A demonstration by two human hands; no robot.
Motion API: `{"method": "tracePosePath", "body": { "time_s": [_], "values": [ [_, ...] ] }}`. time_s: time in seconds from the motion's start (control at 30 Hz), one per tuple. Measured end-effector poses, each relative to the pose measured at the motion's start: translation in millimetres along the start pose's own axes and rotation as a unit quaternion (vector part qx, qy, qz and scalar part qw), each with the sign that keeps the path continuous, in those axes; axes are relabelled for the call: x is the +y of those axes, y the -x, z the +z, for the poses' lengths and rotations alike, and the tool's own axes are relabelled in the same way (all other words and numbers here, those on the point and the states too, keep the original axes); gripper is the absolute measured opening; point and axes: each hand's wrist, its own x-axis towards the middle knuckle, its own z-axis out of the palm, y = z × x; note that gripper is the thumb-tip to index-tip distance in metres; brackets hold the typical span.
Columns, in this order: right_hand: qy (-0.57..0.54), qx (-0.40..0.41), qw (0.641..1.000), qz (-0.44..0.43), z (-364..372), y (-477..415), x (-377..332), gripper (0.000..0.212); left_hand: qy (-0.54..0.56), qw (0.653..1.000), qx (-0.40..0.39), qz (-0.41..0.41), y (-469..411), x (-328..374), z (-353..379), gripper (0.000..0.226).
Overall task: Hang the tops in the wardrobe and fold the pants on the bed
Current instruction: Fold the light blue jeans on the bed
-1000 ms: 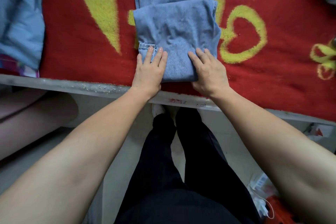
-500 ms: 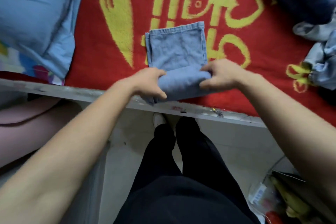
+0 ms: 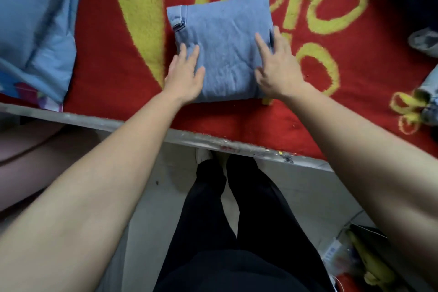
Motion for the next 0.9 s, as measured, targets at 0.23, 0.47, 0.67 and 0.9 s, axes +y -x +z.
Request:
{"method": "tracePosePath", "body": {
  "time_s": [0.23, 0.47, 0.67, 0.9],
  "values": [
    [0.060, 0.015, 0.997, -0.051, 59, -24, 6, 0.090, -0.102, 0.991, 0.081, -0.030, -3, -10, 73, 0.074],
    [0.023, 0.007, 0.998, -0.059, 85, -48, 14, 0.093, -0.159, 0.982, 0.100, -0.027, -27, -24, 91, 0.075],
    [0.037, 0.165, 0.982, -0.080, 65, -42, 18, 0.070, -0.176, 0.928, 0.325, 0.051, -32, -1, 61, 0.060],
    [0.029, 0.119, 0.991, -0.053, 91, -79, 26, 0.064, -0.210, 0.957, 0.195, 0.034, -102, 2, 61, 0.062]
  ]
}}
